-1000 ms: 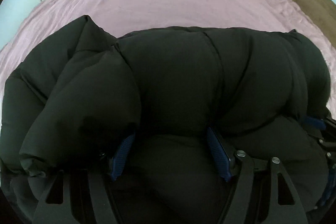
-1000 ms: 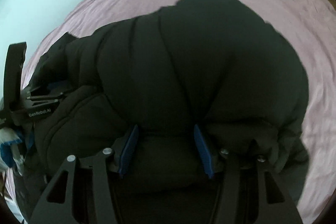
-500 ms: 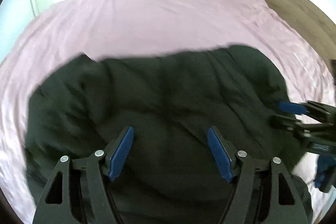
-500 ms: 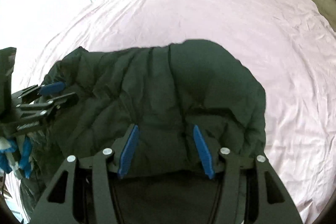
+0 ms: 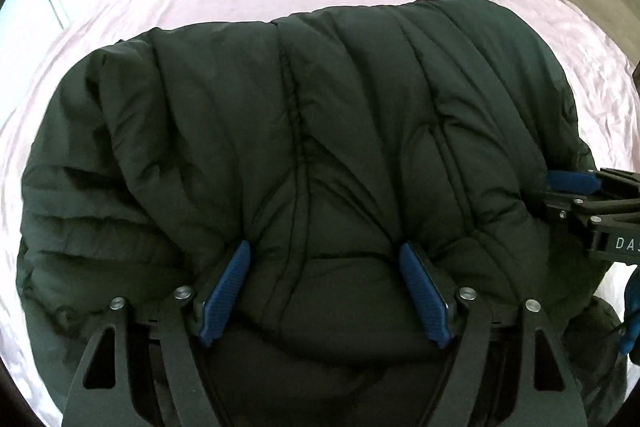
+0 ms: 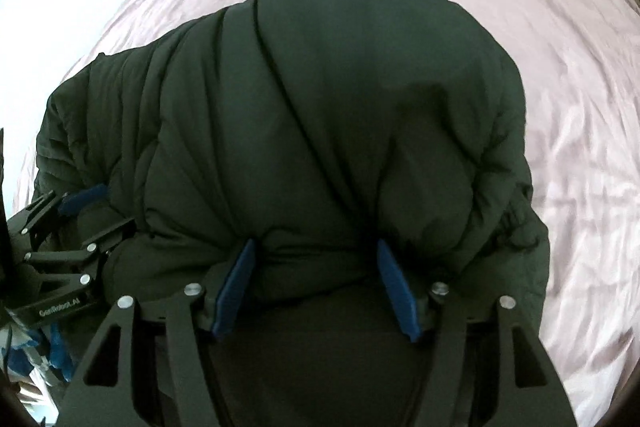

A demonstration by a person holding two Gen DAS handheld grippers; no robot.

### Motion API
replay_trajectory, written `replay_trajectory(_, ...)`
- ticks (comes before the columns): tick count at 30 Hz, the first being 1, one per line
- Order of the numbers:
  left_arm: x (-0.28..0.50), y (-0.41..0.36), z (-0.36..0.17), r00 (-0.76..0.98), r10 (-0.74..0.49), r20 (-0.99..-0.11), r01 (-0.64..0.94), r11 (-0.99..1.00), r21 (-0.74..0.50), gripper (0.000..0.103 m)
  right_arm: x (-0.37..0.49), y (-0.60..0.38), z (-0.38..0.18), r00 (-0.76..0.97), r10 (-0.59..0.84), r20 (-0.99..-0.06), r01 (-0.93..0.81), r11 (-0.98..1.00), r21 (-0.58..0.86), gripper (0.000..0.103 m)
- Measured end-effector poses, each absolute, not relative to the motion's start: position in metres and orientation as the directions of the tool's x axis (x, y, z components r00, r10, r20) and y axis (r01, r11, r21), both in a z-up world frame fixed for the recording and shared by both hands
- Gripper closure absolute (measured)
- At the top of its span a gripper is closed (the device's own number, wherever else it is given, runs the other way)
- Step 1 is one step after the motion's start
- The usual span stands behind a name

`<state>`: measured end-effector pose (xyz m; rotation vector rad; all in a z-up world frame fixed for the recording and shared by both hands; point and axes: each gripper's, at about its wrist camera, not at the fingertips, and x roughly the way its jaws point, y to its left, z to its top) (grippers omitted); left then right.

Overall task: Fold large clothes
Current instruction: 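Lay the hem onto the hood with both tools and open them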

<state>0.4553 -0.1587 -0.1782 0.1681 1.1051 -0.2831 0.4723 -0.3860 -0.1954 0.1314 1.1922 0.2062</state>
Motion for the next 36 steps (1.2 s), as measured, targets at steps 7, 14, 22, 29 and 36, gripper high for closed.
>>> replay_trajectory(7, 0.441, -0.151, -0.16, 0.435, -0.126, -0.892, 0.299, 0.954, 0.011, 0.027, 0.464, -0.386, -0.184, 0.336, 0.233, -0.913, -0.059, 0.972, 0.226, 0.039)
replay_trajectory(14, 0.423, -0.147, -0.14, 0.45, -0.125, -0.884, 0.309, 0.951, 0.023, 0.027, 0.434, -0.396, -0.156, 0.369, 0.269, -0.89, -0.024, 0.96, 0.28, 0.038)
replay_trajectory(22, 0.378, -0.131, -0.105, 0.478, -0.115, -0.871, 0.296, 0.955, 0.036, 0.027, 0.397, -0.403, -0.117, 0.403, 0.279, -0.871, -0.017, 0.954, 0.298, 0.039)
replay_trajectory(29, 0.346, -0.123, -0.082, 0.487, -0.118, -0.865, 0.286, 0.958, 0.03, 0.027, 0.371, -0.413, -0.1, 0.429, 0.27, -0.862, 0.011, 0.952, 0.304, 0.039)
replay_trajectory(36, 0.324, -0.12, -0.064, 0.5, -0.116, -0.858, 0.298, 0.953, 0.045, 0.027, 0.342, -0.427, -0.084, 0.448, 0.274, -0.851, 0.049, 0.943, 0.329, 0.039)
